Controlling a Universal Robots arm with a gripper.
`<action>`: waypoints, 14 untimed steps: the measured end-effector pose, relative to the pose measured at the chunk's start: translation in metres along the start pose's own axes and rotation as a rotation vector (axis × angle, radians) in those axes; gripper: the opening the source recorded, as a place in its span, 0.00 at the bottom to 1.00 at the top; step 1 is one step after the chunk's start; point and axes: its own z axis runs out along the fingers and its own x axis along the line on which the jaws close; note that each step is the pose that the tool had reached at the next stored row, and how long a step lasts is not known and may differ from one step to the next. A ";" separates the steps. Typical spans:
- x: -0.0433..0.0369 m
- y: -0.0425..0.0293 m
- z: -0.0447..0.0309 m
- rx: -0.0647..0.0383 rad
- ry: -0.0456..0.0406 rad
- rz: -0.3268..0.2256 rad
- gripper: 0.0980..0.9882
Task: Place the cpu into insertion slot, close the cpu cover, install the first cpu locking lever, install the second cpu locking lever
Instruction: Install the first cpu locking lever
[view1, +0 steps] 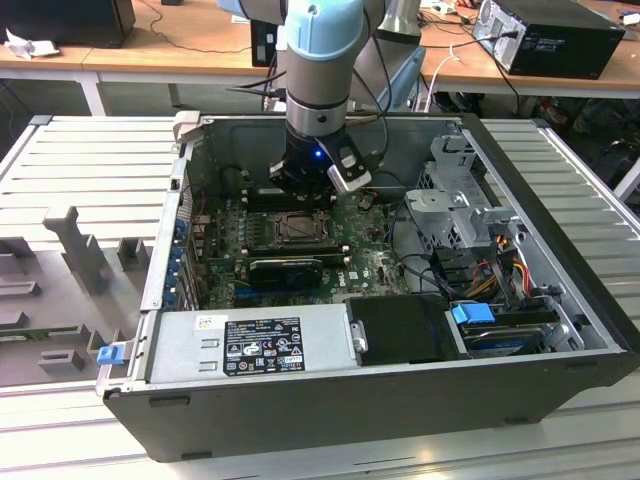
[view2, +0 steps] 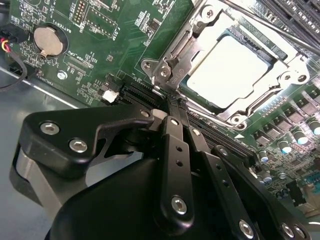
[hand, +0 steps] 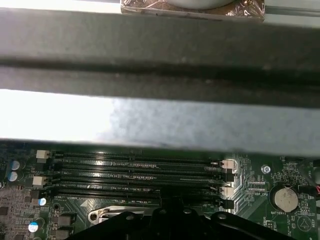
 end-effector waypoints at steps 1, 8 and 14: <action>0.0000 -0.0001 0.0002 0.003 0.0003 0.000 0.01; -0.0002 -0.0001 0.0023 0.025 0.0008 0.000 0.01; -0.0002 0.0006 0.0024 0.027 0.0020 0.000 0.01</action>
